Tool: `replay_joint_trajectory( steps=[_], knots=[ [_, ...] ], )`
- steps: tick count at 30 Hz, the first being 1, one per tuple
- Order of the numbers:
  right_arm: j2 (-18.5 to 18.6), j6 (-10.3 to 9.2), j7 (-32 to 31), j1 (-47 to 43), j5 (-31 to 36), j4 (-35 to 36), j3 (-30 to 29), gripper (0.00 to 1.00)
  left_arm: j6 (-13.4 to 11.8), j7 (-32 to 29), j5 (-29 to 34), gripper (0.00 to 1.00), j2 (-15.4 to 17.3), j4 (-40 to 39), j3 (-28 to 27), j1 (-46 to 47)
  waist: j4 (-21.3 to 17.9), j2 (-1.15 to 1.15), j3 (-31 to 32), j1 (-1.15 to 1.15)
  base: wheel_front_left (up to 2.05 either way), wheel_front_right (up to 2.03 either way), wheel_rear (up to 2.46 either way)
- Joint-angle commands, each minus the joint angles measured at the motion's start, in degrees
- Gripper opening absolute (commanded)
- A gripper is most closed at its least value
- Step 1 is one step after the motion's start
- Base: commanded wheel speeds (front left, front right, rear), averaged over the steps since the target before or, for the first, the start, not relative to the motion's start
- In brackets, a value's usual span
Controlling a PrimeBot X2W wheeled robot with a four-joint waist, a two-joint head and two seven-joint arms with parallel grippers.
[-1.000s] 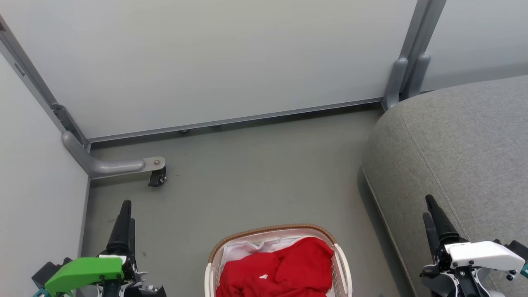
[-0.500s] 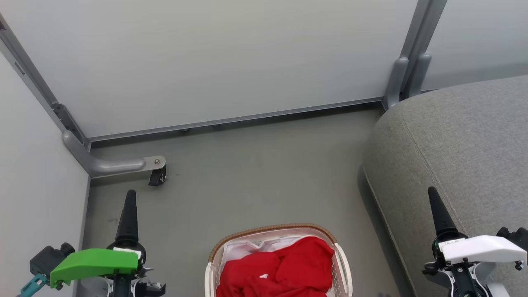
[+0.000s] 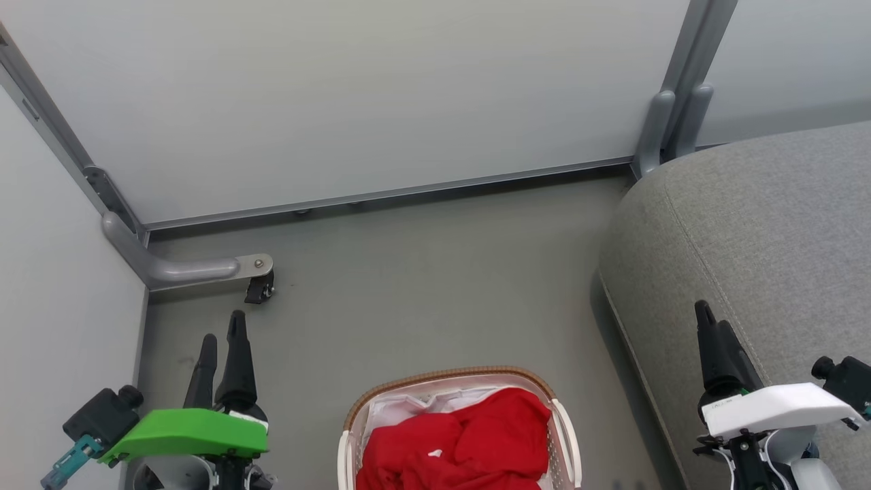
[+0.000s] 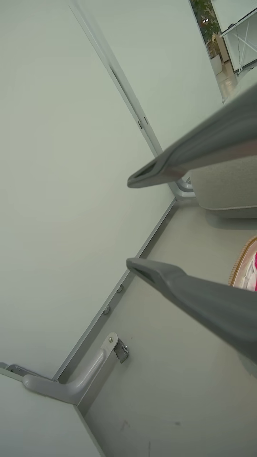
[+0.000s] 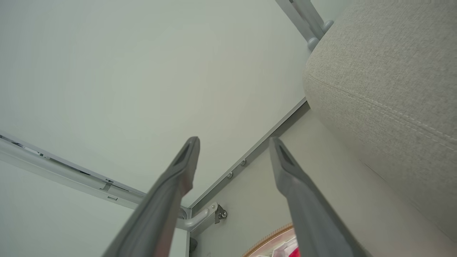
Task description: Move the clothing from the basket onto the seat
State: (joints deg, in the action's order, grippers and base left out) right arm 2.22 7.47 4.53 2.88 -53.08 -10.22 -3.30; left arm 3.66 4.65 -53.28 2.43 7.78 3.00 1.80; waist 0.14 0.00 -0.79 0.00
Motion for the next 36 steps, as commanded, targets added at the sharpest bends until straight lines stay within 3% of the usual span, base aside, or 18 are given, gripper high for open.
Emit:
replay_joint_trajectory(
  steps=[1,13,36],
  knots=[
    [0.43,0.02,0.62,-0.2,2.05,0.79,0.13,1.0,-0.26,0.53,2.53,1.0,0.35,-0.91,0.31,-0.05,0.0,0.0,-0.05,0.0,0.0,0.0,0.0],
    [0.51,0.02,2.72,-0.65,11.87,0.88,1.51,1.0,-1.33,2.64,13.21,1.0,0.42,-0.37,1.6,-1.31,0.04,0.0,-0.28,0.0,0.0,0.0,0.0],
    [0.64,0.03,6.08,-1.69,25.74,0.35,2.72,1.0,-2.19,5.97,25.24,1.0,0.51,1.15,3.45,-3.3,0.32,0.0,-0.02,0.0,0.0,0.0,0.0]
  ],
)
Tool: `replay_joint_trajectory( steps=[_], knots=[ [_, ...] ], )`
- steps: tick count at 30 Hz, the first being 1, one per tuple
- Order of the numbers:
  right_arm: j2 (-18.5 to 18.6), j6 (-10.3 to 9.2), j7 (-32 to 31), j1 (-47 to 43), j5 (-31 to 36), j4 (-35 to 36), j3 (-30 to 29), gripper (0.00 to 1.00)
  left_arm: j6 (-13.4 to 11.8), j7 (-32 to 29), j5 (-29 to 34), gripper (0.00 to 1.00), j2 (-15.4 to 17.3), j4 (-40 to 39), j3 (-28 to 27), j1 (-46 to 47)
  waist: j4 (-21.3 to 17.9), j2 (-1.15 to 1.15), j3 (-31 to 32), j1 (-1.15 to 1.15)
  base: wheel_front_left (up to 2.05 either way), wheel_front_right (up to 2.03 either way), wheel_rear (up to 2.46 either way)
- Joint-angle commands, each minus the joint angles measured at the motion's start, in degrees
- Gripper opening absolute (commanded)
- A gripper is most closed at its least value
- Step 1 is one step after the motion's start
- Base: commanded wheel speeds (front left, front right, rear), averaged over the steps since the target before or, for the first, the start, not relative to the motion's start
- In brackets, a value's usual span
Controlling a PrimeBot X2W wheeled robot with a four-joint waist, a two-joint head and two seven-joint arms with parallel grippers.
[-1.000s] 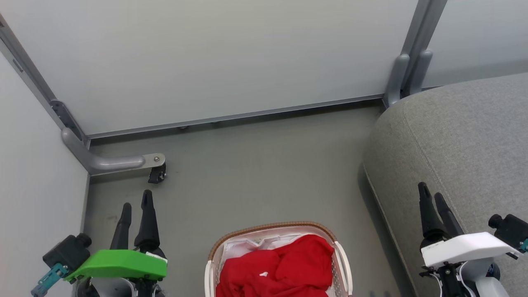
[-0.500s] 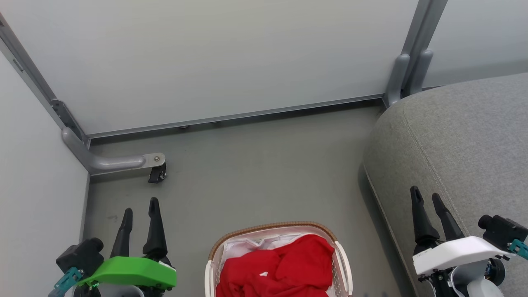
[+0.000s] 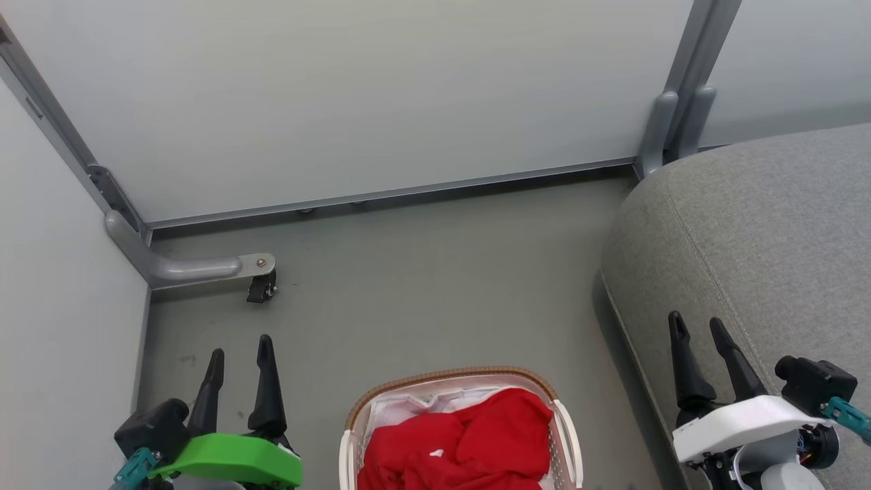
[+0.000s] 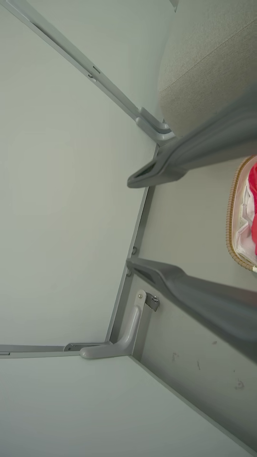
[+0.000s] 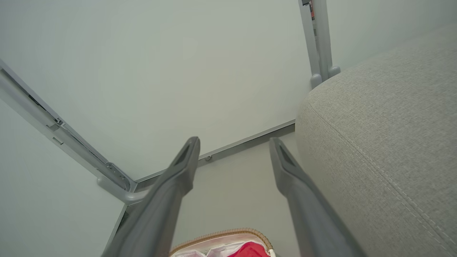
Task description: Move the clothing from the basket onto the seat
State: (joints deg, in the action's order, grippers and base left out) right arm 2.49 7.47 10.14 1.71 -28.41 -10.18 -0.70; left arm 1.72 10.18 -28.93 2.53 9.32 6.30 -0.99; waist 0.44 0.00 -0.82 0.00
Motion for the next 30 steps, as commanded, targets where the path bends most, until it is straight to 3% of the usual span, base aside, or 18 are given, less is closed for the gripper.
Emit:
replay_joint_trajectory(
  steps=[1,30],
  knots=[
    [0.37,0.03,0.66,-0.58,1.67,0.31,0.18,1.0,-0.3,0.57,1.32,1.0,0.42,-0.3,0.2,-0.6,0.04,0.0,0.01,0.0,0.0,0.0,0.0],
    [0.51,0.03,4.04,-1.56,13.94,1.39,2.45,1.0,-1.29,4.01,11.65,1.0,0.48,2.32,2.65,-1.85,0.13,0.0,0.25,0.0,0.0,0.0,0.0]
  ],
)
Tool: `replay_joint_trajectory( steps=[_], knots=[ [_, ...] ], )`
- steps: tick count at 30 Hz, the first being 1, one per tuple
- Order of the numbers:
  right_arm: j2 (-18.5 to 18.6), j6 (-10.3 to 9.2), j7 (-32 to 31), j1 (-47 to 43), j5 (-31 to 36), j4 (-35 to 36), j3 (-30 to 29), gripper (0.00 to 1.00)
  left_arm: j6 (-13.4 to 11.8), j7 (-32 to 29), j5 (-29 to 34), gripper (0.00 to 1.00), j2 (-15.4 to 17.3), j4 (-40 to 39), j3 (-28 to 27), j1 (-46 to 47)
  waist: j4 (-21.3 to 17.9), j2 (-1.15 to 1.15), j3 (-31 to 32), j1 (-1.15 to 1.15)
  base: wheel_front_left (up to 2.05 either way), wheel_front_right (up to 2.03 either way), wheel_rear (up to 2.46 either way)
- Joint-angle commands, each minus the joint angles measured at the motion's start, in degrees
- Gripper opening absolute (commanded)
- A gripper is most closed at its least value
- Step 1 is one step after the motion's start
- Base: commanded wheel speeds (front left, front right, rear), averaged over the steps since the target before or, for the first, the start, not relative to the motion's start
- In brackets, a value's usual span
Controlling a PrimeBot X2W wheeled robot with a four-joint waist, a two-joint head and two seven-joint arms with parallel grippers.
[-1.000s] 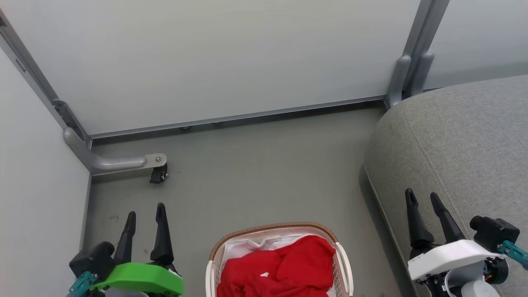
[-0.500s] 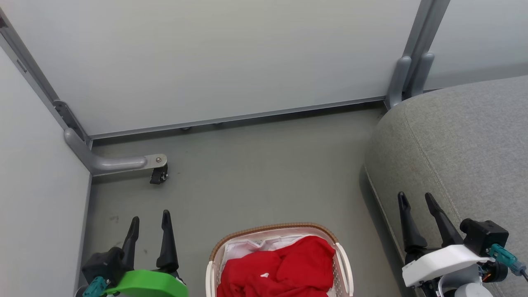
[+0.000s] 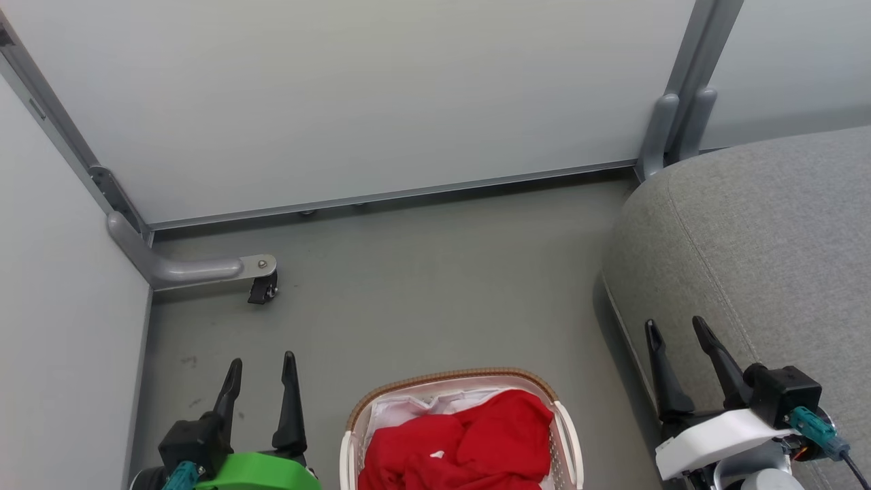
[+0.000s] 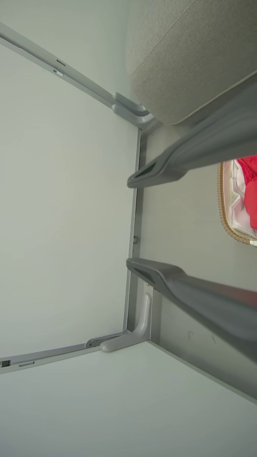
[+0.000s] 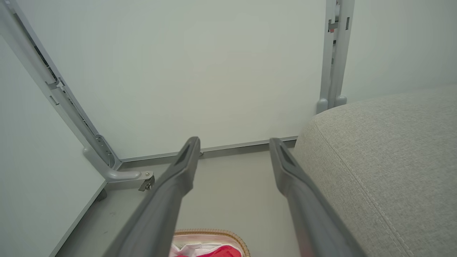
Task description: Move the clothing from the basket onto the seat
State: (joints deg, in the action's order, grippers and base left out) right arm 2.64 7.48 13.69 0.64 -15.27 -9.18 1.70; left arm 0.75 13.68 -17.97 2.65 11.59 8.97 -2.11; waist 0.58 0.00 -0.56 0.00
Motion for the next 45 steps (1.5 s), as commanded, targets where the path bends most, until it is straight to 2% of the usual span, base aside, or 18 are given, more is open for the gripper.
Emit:
replay_joint_trajectory(
  steps=[1,12,37,45],
  knots=[
    [0.36,0.02,0.53,-0.52,1.14,0.41,0.08,1.0,-0.33,0.6,1.03,1.0,0.36,0.11,0.04,-0.76,-0.01,0.0,-0.01,0.0,0.0,0.0,0.0],
    [0.4,0.02,1.6,-0.98,5.16,0.47,0.51,1.0,-0.57,1.69,4.92,1.0,0.4,0.71,0.96,-1.27,0.13,0.0,0.0,0.0,0.0,0.0,0.0],
    [0.4,0.02,1.58,-0.96,4.88,0.03,0.56,1.0,-0.12,1.57,3.89,1.0,0.38,1.36,1.34,-1.22,-0.04,0.0,-0.11,0.0,0.0,0.0,0.0],
    [0.39,0.02,1.58,-0.45,5.53,0.32,0.6,1.0,-0.16,1.57,5.42,1.0,0.36,1.28,3.73,1.27,-0.25,0.0,-1.26,0.0,0.0,0.0,0.0]
  ],
)
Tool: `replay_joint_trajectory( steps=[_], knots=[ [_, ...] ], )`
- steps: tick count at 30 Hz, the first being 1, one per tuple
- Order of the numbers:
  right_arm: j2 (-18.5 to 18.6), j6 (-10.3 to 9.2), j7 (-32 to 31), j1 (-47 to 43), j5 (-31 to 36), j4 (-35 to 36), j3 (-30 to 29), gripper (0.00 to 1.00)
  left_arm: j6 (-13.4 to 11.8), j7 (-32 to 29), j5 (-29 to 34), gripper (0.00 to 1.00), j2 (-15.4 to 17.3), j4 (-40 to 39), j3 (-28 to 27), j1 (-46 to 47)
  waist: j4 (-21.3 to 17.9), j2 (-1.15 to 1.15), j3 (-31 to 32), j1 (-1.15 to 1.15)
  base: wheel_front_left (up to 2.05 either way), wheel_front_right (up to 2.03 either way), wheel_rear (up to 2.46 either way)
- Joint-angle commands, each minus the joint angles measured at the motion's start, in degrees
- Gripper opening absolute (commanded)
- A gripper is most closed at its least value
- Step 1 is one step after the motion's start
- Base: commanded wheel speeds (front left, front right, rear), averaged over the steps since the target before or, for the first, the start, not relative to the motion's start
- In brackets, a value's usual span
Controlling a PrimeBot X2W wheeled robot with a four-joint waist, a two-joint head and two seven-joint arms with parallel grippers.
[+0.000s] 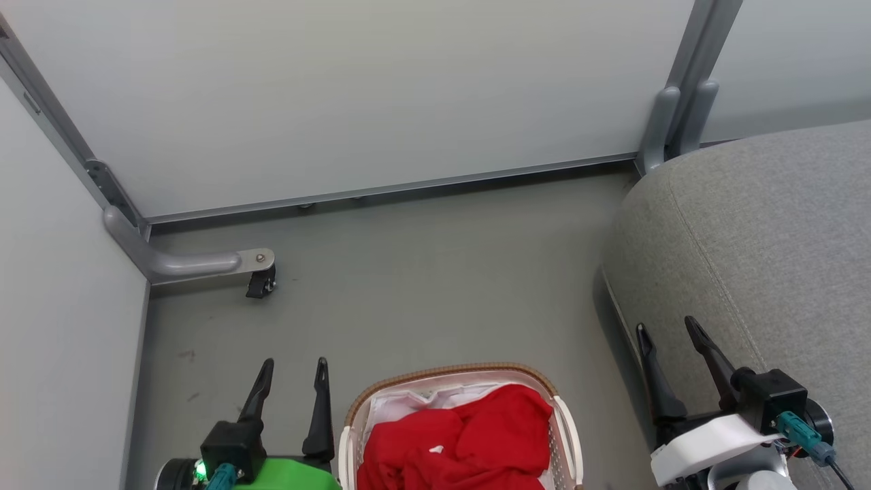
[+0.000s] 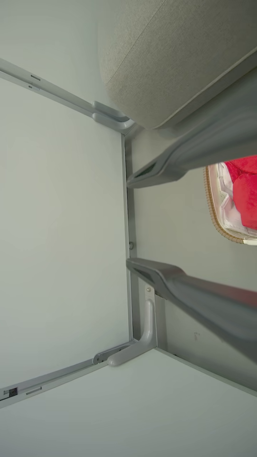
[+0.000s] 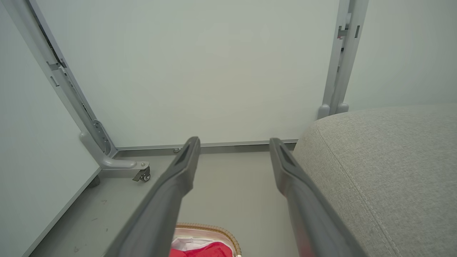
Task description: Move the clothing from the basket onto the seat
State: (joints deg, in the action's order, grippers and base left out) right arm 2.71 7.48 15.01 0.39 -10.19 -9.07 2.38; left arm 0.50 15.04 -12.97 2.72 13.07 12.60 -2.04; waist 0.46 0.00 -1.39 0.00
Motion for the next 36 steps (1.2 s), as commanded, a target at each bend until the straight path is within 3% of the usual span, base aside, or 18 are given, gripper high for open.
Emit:
replay_joint_trajectory(
  steps=[1,11,20,26,36],
  knots=[
    [0.33,0.02,0.26,0.02,0.56,0.3,-0.11,1.0,0.23,0.22,0.5,1.0,0.31,-0.52,0.45,1.72,-0.21,0.0,-0.84,0.0,0.0,0.0,0.0],
    [0.31,0.01,0.2,4.11,3.07,1.95,-1.18,1.0,3.05,0.1,4.56,1.0,0.31,2.78,7.44,9.29,-2.28,0.0,-10.23,0.0,0.0,0.0,0.0],
    [0.28,0.01,0.2,10.48,3.42,3.17,-3.62,1.0,6.42,0.1,7.78,1.0,0.32,21.68,18.16,21.28,-5.41,0.0,-23.47,0.0,0.0,0.0,0.0],
    [0.26,0.01,0.2,13.97,2.48,3.9,-2.75,1.0,6.88,0.1,9.69,1.0,0.35,33.59,24.66,29.13,-7.92,0.0,-30.89,0.0,0.0,0.0,0.0],
    [0.24,0.0,0.2,17.42,-0.34,4.63,0.56,1.0,7.04,0.1,8.26,1.0,0.57,45.99,29.39,36.77,-12.39,0.0,-39.95,0.0,0.0,0.0,0.0]
  ],
)
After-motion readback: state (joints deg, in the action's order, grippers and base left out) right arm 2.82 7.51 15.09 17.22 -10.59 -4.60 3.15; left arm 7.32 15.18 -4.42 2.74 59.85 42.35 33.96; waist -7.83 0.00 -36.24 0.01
